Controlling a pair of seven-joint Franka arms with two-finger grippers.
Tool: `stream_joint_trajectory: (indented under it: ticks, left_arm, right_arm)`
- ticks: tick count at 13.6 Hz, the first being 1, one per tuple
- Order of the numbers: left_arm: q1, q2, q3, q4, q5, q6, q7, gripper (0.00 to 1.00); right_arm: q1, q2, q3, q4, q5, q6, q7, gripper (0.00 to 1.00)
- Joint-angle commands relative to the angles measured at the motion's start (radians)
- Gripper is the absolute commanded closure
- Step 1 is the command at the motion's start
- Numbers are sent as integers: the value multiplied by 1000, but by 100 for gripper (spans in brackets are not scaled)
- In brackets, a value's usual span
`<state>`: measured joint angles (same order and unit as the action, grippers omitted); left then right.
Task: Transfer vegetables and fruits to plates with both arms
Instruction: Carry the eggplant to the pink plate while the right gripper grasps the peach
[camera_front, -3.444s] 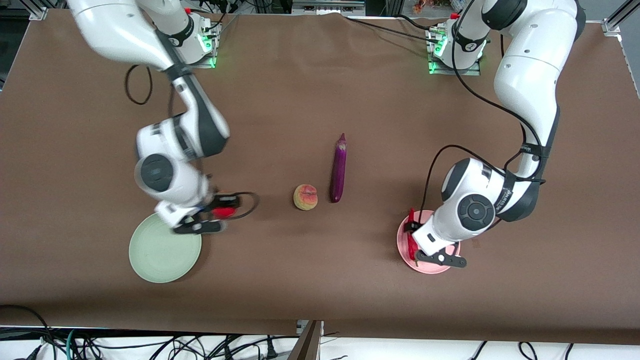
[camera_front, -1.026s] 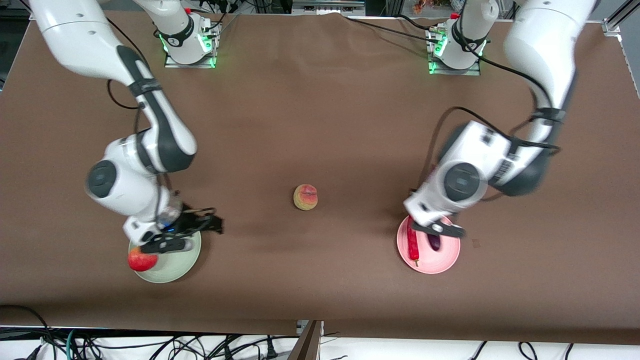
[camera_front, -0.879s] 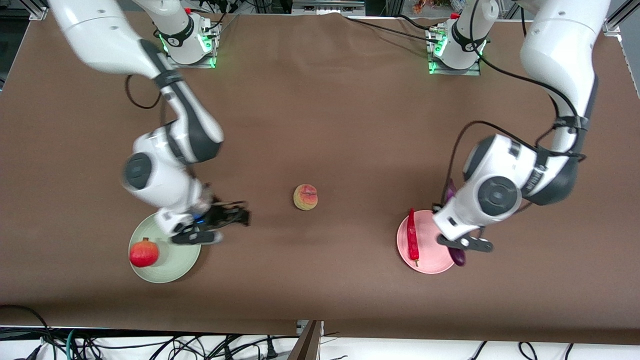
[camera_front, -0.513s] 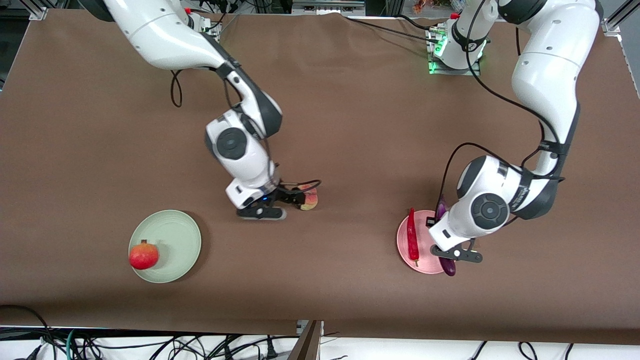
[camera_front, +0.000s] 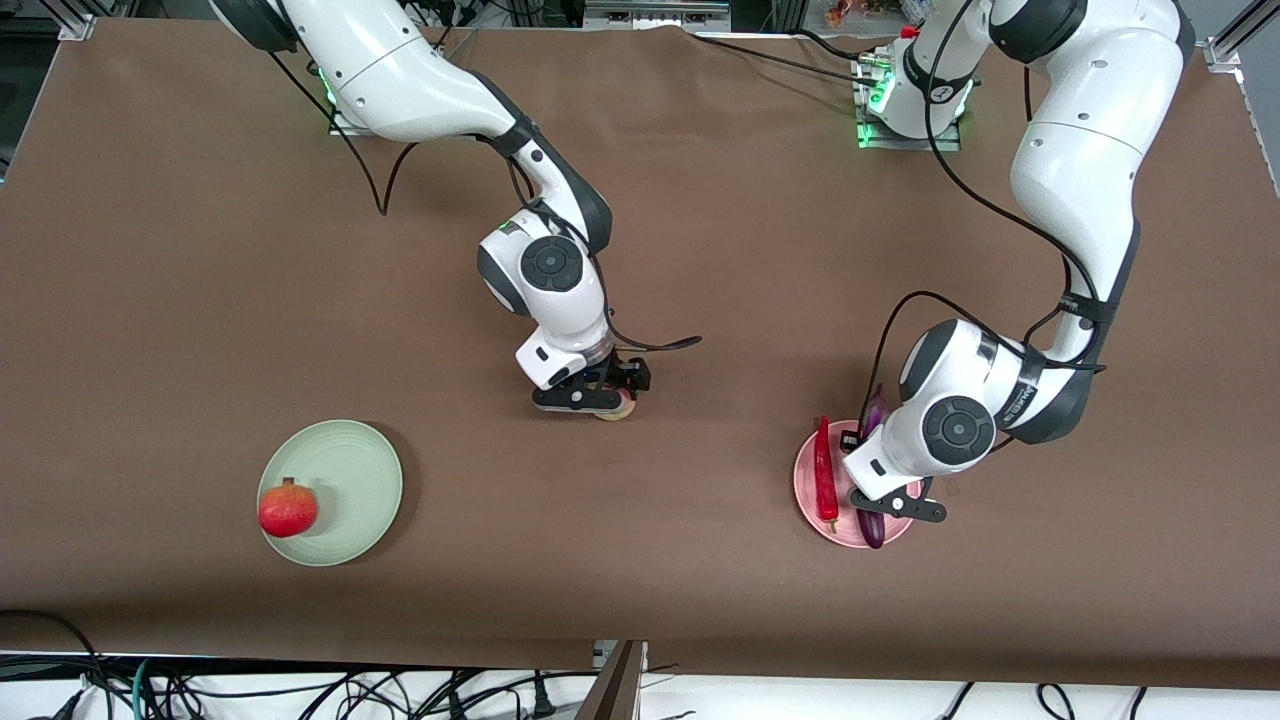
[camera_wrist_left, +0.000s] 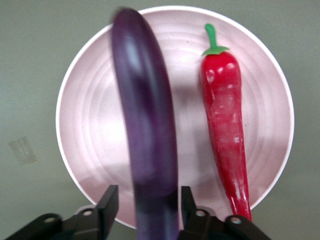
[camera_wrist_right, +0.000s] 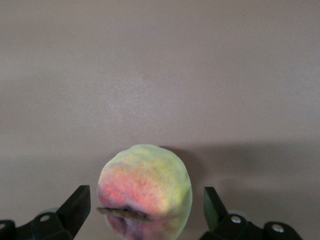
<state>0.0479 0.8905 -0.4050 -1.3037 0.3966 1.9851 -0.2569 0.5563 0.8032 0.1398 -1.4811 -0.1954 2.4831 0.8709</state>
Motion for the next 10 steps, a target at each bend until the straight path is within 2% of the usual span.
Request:
stream_joint_trajectory:
  ticks: [1,4,5,6,7,8,10]
  left_arm:
    - [3,-11,-1,26,10,-12,4,0]
    - [23,-13,-3,18,7,-14,5,0]
    - [24,-13,-5,20,7,-15,5,0]
    - [27,-16,-8,26,7,-19,4,0]
    - [29,-42,-9,27,7,-26,4,0]
    - [30,-68,-11,26,5,-43,1,0]
    - [35,-132,-14,34,5,-151,2,0]
  right_arm:
    - [25,16,-12,2,-22,37,48,0]
    - [37,36,-34,2,-22,66,48,0]
    - [39,39,-35,2,-24,66,48,6]
    - [39,40,-35,1,-24,66,48,35]
    - [39,40,-37,2,-24,66,40,59]
    - [37,39,-43,2,-24,66,36,71]
    - [37,27,-66,2,-29,60,27,76]
